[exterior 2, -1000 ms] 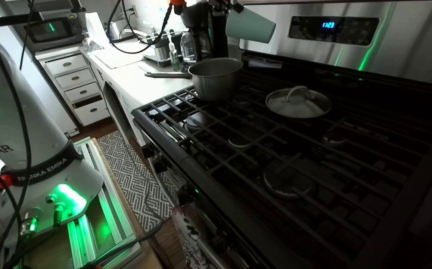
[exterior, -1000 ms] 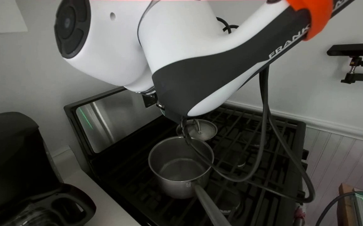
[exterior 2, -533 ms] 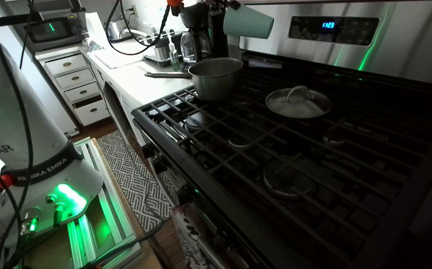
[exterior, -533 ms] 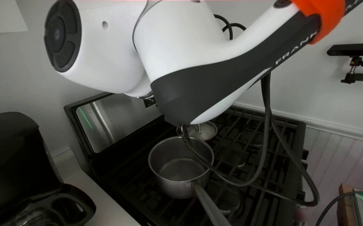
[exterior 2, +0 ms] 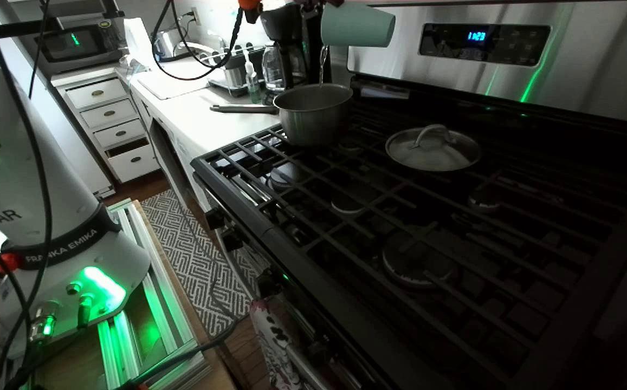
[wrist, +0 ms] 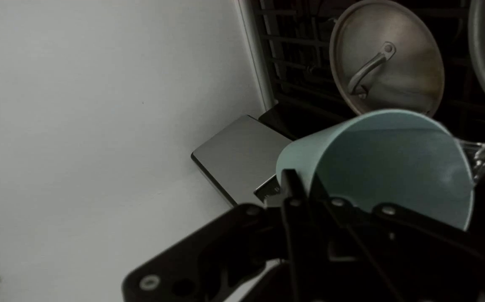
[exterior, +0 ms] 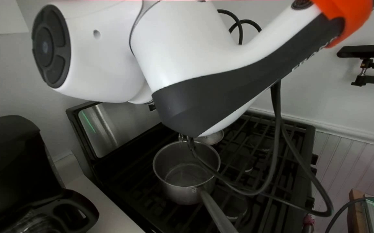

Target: Put the lid on the stove, then pour water from the cup into the pot

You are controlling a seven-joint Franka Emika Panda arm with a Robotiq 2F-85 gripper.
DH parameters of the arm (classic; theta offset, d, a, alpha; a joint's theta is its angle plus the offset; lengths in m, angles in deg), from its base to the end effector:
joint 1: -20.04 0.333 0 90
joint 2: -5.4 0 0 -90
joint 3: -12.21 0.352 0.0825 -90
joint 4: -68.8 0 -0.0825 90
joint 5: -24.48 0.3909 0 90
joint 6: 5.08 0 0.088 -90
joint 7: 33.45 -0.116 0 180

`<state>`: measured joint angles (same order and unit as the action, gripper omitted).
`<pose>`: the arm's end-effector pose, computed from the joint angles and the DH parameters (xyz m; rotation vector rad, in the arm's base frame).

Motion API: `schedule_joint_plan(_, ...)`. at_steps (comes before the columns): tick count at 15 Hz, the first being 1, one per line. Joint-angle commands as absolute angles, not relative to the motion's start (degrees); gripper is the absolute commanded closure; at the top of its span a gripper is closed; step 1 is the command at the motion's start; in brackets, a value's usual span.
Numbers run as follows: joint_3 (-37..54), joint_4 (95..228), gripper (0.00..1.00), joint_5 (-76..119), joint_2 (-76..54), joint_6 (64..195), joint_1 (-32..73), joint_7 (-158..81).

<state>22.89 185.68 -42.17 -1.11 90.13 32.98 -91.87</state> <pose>0.5463 0.1280 0.4365 2.0010 -0.1674 0.4396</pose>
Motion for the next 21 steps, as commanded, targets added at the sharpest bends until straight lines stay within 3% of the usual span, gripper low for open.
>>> schedule_joint_plan(1, 22.99, 185.43, 0.99, -40.59, -1.13, 89.33, 32.55, -91.03)
schedule_joint_plan(10, 20.77, 183.99, 0.99, -23.12, 0.18, 99.04, 28.49, -79.28)
schedule_joint_plan(21, 13.60, 185.34, 0.99, -6.49, 6.86, 101.15, 21.53, -52.58)
